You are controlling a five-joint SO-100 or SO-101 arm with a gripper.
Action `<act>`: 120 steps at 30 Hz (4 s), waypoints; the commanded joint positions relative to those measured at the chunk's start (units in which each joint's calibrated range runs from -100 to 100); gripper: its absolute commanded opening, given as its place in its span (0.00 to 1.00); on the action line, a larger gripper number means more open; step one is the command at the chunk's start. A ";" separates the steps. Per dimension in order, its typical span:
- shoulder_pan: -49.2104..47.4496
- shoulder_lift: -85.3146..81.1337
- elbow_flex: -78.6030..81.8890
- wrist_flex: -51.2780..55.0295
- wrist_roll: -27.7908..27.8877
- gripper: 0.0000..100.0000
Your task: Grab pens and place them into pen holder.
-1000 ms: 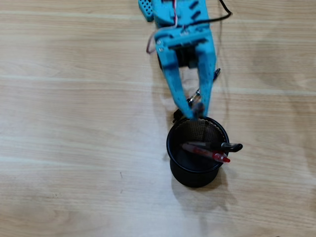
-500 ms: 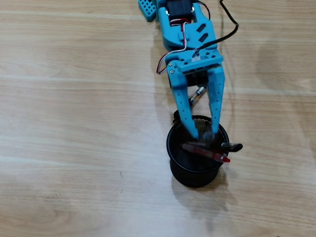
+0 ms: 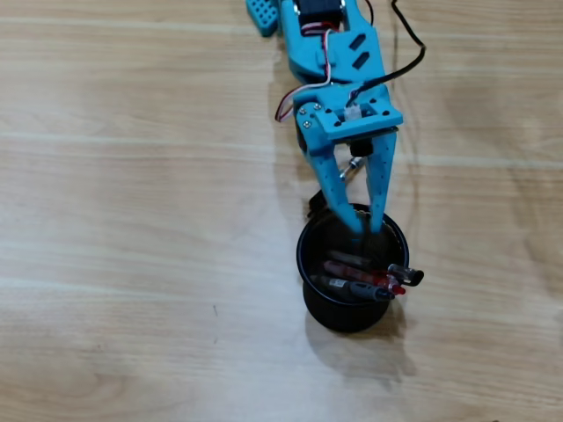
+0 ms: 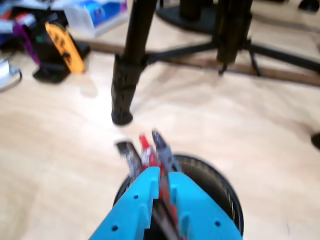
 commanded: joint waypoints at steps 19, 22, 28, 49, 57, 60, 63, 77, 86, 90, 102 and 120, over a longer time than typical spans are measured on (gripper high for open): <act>-7.03 -15.58 -3.75 67.40 -22.37 0.02; -7.49 -12.10 -3.75 67.13 -22.37 0.02; -9.14 -3.61 -8.63 67.49 -22.74 0.07; -15.54 9.72 -8.63 66.58 -29.07 0.22; -17.37 17.03 -8.63 63.12 -31.12 0.22; -17.82 19.07 -8.72 61.48 -31.12 0.22; -17.91 20.08 -8.72 61.11 -31.17 0.22; -17.27 20.51 -8.63 61.20 -31.17 0.02; -16.82 19.40 -6.55 62.02 -31.12 0.02; -14.99 14.73 -1.03 62.02 -30.80 0.02; 1.11 -10.15 7.48 61.30 -20.43 0.02; 4.77 -12.27 -16.05 20.38 1.08 0.02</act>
